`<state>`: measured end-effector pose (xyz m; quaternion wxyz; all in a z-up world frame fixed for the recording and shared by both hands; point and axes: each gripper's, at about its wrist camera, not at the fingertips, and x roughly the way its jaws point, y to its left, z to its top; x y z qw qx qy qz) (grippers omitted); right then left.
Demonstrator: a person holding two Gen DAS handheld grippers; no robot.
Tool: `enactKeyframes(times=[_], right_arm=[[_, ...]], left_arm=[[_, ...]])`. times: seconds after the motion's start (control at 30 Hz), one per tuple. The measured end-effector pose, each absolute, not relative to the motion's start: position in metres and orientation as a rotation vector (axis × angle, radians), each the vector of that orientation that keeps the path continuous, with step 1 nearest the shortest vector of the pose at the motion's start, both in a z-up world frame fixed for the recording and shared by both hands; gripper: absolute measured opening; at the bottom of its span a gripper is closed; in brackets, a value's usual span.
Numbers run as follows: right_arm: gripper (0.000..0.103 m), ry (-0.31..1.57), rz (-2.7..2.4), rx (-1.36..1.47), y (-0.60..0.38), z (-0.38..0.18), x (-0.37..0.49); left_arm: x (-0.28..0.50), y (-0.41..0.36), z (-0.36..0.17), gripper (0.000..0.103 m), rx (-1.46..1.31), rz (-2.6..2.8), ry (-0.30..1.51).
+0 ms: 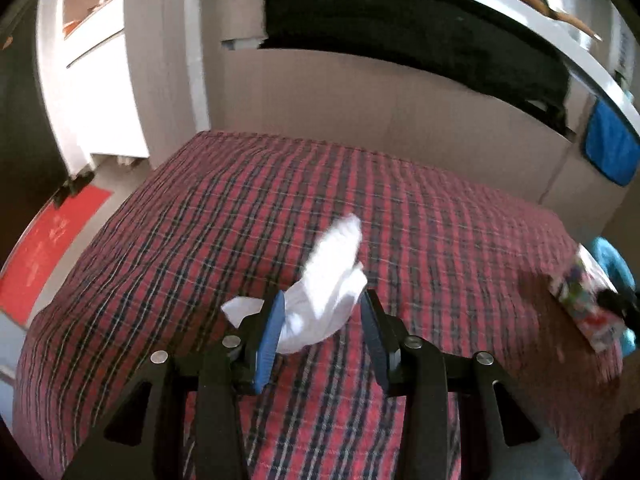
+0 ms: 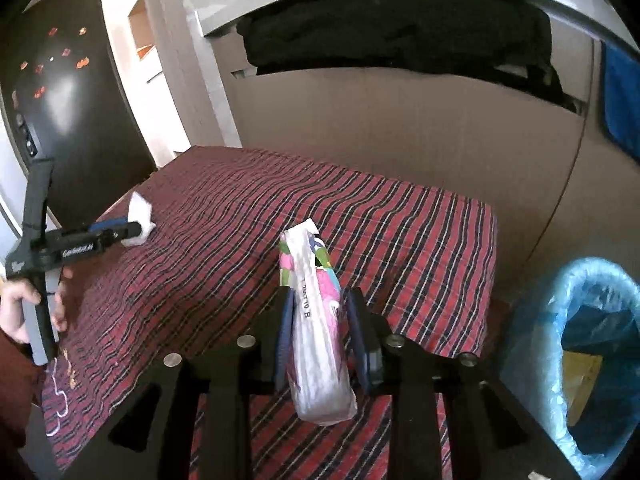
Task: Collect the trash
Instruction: 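Grasp the pink tissue pack with the right tool while the left tool grasps the white tissue, then carry the tissue and pink pack over the bin and open both tools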
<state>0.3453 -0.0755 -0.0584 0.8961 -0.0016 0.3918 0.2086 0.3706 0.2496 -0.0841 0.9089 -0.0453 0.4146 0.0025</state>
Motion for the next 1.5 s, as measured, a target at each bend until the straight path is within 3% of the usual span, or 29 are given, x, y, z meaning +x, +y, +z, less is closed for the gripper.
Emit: enactKeyframes(times=[0.17,0.3,0.6,1.1,1.5], right_arm=[[0.016,0.779,0.446,-0.077,-0.068,-0.056,0.336],[0.015,0.761,0.467,-0.115,-0.063,-0.054,0.324],[0.015,0.708,0.510,-0.128,-0.063,-0.036,0.284],[0.015,0.532,0.443,-0.022,-0.149,0.025,0.198],[0.015,0.440,0.215,0.062,-0.268,0.041,0.160]], left_arm=[[0.375,0.260,-0.091,0.039,-0.118,0.060,0.877],[0.364,0.266,-0.087,0.021,-0.126,0.113,0.853],[0.305,0.236,-0.038,0.019,-0.161,0.075,0.747],[0.193,0.052,0.052,0.019,-0.112,-0.185,0.494],[0.184,-0.079,0.046,0.019,-0.059,-0.355,0.526]])
